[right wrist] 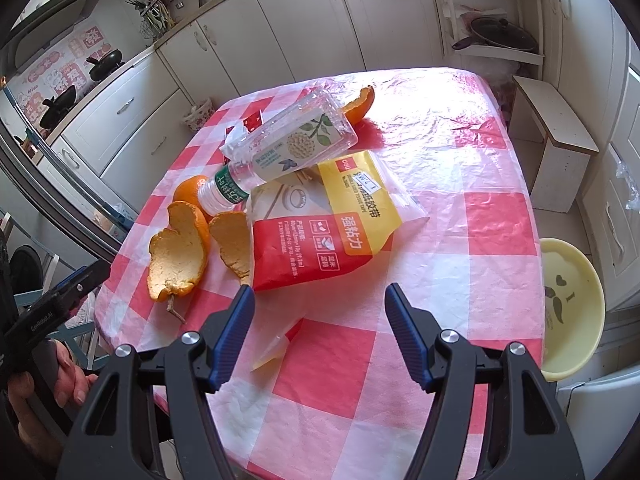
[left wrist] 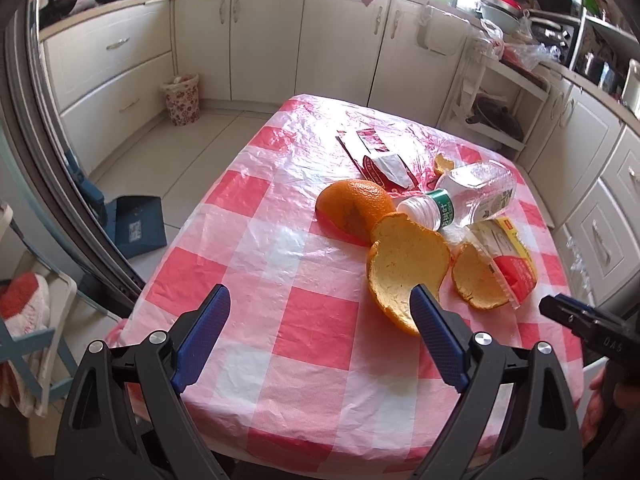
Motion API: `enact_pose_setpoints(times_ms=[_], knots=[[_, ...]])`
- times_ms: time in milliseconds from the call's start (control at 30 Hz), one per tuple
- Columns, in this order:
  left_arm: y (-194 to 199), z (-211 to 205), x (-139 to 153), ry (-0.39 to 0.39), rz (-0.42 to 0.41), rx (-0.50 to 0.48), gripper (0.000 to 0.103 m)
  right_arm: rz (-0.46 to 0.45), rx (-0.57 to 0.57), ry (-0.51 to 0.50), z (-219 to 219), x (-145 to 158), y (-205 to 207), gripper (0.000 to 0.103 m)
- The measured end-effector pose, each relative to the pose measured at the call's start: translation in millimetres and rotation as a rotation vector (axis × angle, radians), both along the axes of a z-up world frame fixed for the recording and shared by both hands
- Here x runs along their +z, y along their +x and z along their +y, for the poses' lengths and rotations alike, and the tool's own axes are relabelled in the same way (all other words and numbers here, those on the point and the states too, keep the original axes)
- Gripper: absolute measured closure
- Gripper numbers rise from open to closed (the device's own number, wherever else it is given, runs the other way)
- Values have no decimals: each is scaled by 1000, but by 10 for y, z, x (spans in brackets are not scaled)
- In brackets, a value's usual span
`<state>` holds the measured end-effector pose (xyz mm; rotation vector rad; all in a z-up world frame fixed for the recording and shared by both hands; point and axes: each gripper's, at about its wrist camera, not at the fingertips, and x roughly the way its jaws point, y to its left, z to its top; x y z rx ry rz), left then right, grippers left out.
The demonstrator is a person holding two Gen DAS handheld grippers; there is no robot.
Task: Collect trash
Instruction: 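Grasp the red-yellow snack bag with the right gripper while the left gripper grasps an orange peel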
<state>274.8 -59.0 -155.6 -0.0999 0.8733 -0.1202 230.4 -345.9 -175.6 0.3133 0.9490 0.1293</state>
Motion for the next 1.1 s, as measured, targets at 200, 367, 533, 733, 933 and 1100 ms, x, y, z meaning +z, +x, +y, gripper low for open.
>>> enact_pose_setpoints(times_ms=[200,367,533,733,933,1100], knots=[[64,99,-51,-135,35,20,16,-1,-9,21,-57,4,1,38],[165,-87,-118,-128,50,-7,16,9,7,66,-48,2,11,38],[291,-415,-248,-39,76,-80,16,17,19,78,-21,6,26,38],[433,-588,-397,-13,163,-162,74,33,28,80,21,-22,83,38],[465,-491,-338,176,169,-183,92,-5,6,22,35,95,125,37],[484,-304,-249,174,178,-208,91,0,33,0,154,89,201,34]])
